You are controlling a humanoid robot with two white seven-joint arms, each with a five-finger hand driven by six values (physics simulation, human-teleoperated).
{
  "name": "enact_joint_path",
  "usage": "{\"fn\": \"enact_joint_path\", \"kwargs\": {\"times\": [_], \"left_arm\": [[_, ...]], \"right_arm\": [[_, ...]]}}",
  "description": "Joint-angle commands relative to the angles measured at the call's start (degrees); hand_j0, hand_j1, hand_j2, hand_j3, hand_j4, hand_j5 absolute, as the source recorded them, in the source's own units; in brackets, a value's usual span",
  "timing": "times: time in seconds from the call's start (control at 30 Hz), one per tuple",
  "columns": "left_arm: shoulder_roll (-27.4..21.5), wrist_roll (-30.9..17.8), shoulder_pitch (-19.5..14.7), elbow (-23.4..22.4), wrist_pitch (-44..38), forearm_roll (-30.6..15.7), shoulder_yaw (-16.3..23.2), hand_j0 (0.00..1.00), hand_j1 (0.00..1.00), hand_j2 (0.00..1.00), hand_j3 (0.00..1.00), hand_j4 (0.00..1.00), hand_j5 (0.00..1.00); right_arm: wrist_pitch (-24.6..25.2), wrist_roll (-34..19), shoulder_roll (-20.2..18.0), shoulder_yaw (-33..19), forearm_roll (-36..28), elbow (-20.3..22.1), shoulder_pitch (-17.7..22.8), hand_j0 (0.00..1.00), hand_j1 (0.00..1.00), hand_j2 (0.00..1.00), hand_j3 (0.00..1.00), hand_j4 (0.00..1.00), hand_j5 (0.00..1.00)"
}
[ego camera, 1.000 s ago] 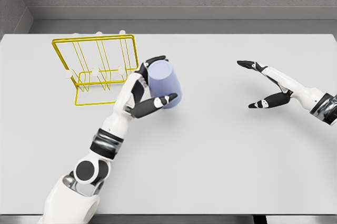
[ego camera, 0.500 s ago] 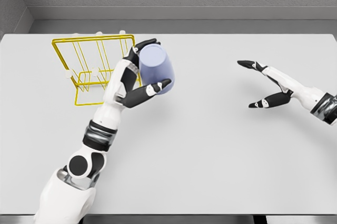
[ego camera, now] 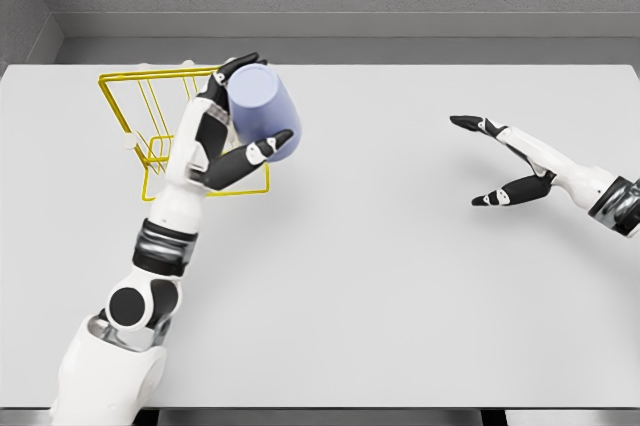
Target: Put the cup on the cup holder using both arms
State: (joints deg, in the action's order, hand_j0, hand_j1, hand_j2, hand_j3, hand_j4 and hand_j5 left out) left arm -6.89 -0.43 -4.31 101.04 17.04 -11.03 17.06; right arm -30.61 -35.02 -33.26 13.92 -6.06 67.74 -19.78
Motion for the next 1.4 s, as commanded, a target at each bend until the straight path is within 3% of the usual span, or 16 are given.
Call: {"fn": "enact_joint_path", "kwargs": {"times": [0.0,0.63,1.07,1.13,1.17,1.3,1.37], "left_arm": [[-0.1,0.0,0.0,0.0,0.0,0.0,-0.5,0.77,0.77,0.77,0.77,0.77,0.77],[-0.1,-1.2,0.7,0.0,-0.5,-0.1,-4.8,0.77,0.77,0.77,0.77,0.77,0.77],[-0.1,-1.6,0.0,0.0,-1.1,0.1,-5.6,0.78,0.78,0.78,0.78,0.78,0.78],[-0.1,-1.8,0.0,0.0,-1.1,0.1,-5.6,0.78,0.78,0.78,0.78,0.78,0.78],[-0.1,-1.8,-0.1,0.0,-1.1,0.1,-5.6,0.78,0.78,0.78,0.78,0.78,0.78],[-0.1,-1.8,-0.2,-0.2,-2.4,0.1,-6.4,0.78,0.78,0.78,0.78,0.78,0.78],[-0.1,-2.0,-0.3,-0.2,-2.4,0.1,-6.5,0.78,0.78,0.78,0.78,0.78,0.78]], "right_arm": [[0.1,0.0,-0.1,0.4,-0.4,-0.2,-0.2,1.0,1.0,1.0,1.0,1.0,1.0],[0.1,0.0,0.0,0.9,-0.4,-0.4,-0.5,1.0,1.0,1.0,1.0,1.0,1.0],[0.2,0.0,0.0,0.9,-0.5,-0.3,-0.6,1.0,1.0,1.0,1.0,1.0,1.0],[2.4,0.0,-0.1,-1.4,-1.0,-0.6,-2.1,1.0,1.0,1.0,1.0,1.0,1.0],[3.9,0.0,0.0,-3.7,-0.9,-2.2,-2.2,1.0,1.0,1.0,1.0,1.0,1.0],[3.9,0.0,0.3,-4.1,-0.8,-2.7,-2.7,1.0,1.0,1.0,1.0,1.0,1.0],[3.5,0.0,0.4,-4.9,-0.7,-7.8,-5.2,1.0,1.0,1.0,1.0,1.0,1.0]]}}
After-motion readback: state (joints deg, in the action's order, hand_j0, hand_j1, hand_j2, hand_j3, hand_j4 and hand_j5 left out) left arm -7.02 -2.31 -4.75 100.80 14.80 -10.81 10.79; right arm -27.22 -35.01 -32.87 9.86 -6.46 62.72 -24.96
